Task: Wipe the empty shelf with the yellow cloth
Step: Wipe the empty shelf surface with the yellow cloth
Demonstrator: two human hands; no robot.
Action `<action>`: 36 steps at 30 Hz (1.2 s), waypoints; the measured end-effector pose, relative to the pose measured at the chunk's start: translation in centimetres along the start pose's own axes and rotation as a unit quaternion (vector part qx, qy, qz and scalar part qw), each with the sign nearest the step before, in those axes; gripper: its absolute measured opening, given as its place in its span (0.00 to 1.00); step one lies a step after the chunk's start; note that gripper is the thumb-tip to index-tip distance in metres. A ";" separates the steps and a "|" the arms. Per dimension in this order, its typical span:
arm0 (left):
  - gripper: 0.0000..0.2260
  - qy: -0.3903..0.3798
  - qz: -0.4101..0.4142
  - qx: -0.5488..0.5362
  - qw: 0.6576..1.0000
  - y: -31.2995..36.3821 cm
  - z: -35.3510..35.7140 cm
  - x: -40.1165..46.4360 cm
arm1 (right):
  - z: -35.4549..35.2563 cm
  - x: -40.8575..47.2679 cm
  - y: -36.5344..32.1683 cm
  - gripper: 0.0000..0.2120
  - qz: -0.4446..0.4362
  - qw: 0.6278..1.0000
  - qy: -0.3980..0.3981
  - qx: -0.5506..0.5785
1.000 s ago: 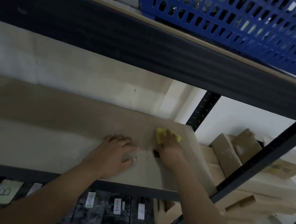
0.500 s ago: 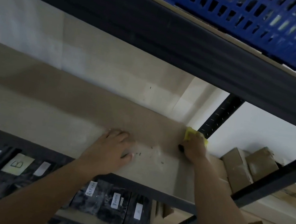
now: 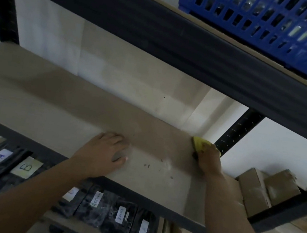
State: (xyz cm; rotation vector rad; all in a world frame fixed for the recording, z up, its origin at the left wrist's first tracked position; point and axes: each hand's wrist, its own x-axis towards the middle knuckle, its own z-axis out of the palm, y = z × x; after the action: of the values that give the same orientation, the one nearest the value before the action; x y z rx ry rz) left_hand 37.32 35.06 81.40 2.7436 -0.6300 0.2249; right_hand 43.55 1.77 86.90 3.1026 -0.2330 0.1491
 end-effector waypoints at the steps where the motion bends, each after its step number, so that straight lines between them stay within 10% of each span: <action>1: 0.23 -0.001 0.001 0.003 1.000 0.0 0.0 -0.1 | -0.1 0.8 -0.2 0.19 0.006 1.000 -0.004 -0.011; 5: 0.24 -0.008 -0.002 0.016 1.000 0.0 0.2 -0.1 | -0.3 2.8 -2.1 0.14 0.050 0.991 -0.014 0.123; 13: 0.22 0.000 0.010 0.003 1.000 -0.2 0.0 0.0 | 1.2 -0.7 -7.3 0.23 -0.174 0.925 -0.131 0.312; 18: 0.23 0.002 0.009 0.002 1.000 0.0 0.1 0.2 | -0.9 -1.6 0.8 0.12 0.086 0.856 0.035 0.509; 21: 0.22 0.005 0.007 0.002 1.000 0.2 -0.1 0.2 | -0.5 0.0 2.3 0.17 0.176 0.909 0.040 0.375; 26: 0.22 0.005 0.008 0.005 1.000 0.2 -0.1 0.1 | 0.0 1.6 -2.3 0.11 0.042 0.972 0.008 0.230; 32: 0.21 0.000 0.014 -0.002 1.000 0.0 -0.3 0.1 | -0.4 -1.5 -8.9 0.21 -0.166 0.929 -0.119 0.307; 36: 0.21 0.003 0.020 0.000 1.000 -0.1 -0.2 0.1 | -3.1 -3.5 -6.1 0.13 -0.091 0.862 -0.100 0.489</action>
State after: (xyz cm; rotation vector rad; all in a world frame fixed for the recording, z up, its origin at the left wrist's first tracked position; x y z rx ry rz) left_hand 37.46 35.15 81.57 2.7316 -0.6831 0.2416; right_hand 40.73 8.45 89.55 4.1311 0.2287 -0.1069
